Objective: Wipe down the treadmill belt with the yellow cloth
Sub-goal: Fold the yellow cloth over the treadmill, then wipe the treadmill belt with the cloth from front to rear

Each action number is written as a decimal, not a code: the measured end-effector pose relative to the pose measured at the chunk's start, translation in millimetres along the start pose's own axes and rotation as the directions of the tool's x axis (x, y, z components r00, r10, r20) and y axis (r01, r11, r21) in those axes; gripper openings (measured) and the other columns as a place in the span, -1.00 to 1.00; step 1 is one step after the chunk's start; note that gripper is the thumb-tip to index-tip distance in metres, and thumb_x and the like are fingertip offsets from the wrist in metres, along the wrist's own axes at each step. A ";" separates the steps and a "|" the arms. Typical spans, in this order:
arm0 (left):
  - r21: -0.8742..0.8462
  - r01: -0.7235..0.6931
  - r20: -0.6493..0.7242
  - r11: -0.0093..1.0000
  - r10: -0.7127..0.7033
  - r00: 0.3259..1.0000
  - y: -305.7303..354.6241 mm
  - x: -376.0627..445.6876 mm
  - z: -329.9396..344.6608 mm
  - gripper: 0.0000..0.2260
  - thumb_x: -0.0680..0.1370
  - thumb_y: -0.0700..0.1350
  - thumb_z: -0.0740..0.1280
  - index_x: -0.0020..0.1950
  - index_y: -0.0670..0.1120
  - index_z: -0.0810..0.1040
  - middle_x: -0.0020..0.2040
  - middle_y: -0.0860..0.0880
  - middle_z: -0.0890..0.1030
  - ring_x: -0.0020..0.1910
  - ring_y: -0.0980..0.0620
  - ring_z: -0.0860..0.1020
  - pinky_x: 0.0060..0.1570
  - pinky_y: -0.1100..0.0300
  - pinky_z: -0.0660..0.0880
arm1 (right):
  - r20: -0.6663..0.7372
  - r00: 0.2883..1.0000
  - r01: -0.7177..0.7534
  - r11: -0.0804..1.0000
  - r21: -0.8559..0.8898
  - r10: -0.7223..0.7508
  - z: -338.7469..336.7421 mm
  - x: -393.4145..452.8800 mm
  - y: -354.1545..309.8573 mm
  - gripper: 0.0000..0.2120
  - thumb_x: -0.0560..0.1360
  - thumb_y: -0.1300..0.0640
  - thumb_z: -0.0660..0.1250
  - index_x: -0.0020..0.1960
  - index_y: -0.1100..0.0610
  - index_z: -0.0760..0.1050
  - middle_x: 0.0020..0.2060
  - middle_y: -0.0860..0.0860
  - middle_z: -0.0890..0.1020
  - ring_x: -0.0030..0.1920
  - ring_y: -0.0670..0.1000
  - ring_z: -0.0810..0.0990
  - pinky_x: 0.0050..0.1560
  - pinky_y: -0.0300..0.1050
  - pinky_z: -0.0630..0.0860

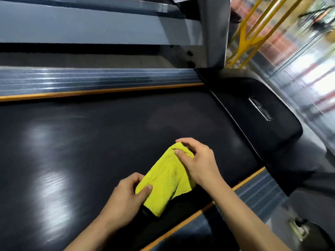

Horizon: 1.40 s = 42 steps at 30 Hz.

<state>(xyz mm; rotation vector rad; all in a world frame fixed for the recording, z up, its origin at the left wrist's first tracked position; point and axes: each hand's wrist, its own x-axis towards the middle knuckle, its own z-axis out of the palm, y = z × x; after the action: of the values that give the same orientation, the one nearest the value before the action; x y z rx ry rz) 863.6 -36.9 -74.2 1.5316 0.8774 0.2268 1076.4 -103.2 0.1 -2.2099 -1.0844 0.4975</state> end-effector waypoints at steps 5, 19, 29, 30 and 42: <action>-0.234 0.154 0.121 0.960 -0.128 0.984 21.1 60.0 77.9 -0.91 0.60 -0.07 0.37 0.00 -0.08 0.54 -0.18 0.00 0.68 -0.19 0.09 0.64 0.01 0.01 0.58 | 0.107 0.992 0.109 0.917 -0.383 -0.073 -35.6 71.4 20.6 -0.71 0.47 -0.04 0.39 0.19 -0.15 0.59 0.13 -0.14 0.66 0.19 0.03 0.57 0.26 0.03 0.49; 0.435 0.025 -0.151 0.900 0.046 0.987 38.8 165.1 126.9 -0.66 0.57 -0.02 0.34 0.34 0.04 0.48 0.19 0.07 0.61 0.21 0.02 0.56 0.23 0.05 0.48 | -0.151 0.944 0.176 0.835 -0.521 -0.293 8.5 167.6 139.0 -0.71 0.54 0.00 0.26 0.23 0.01 0.49 0.10 0.04 0.58 0.09 0.14 0.52 0.10 0.10 0.40; 0.848 -0.099 -0.216 0.521 0.510 0.833 9.6 189.6 91.4 -0.76 0.54 -0.07 0.21 0.17 0.02 0.55 0.07 0.02 0.57 -0.05 -0.12 0.49 0.01 -0.05 0.50 | -0.041 0.976 0.167 0.853 -0.494 -0.215 48.1 135.5 162.6 -0.26 0.49 -0.43 0.01 0.52 -0.01 0.22 0.49 0.03 0.34 0.53 0.08 0.17 0.53 0.14 -0.01; 0.868 -0.120 -0.189 0.483 0.543 0.818 7.0 192.0 90.4 -0.70 0.52 -0.04 0.16 0.20 0.02 0.53 0.10 0.02 0.56 -0.03 -0.12 0.50 0.01 -0.06 0.51 | -0.005 0.982 0.158 0.845 -0.510 -0.187 50.6 132.9 166.2 -0.18 0.46 -0.48 -0.05 0.58 -0.03 0.10 0.58 0.02 0.17 0.60 0.06 -0.03 0.54 0.19 -0.19; 0.915 -0.118 -0.090 0.387 0.479 0.873 -6.4 244.6 78.2 -0.50 0.58 0.09 0.08 0.48 -0.01 0.43 0.50 -0.08 0.42 0.48 -0.18 0.38 0.39 -0.06 0.31 | -0.095 0.992 0.041 0.912 -0.408 -0.087 60.3 143.6 172.9 -0.39 0.56 -0.07 -0.13 0.61 -0.13 -0.11 0.61 -0.16 -0.09 0.58 -0.13 -0.21 0.55 0.14 -0.15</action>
<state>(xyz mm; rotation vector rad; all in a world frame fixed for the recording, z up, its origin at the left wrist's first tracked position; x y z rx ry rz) 1077.2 58.4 -180.3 2.7734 1.0467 0.3333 1225.6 -47.2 -169.4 -2.5111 -1.2869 0.1210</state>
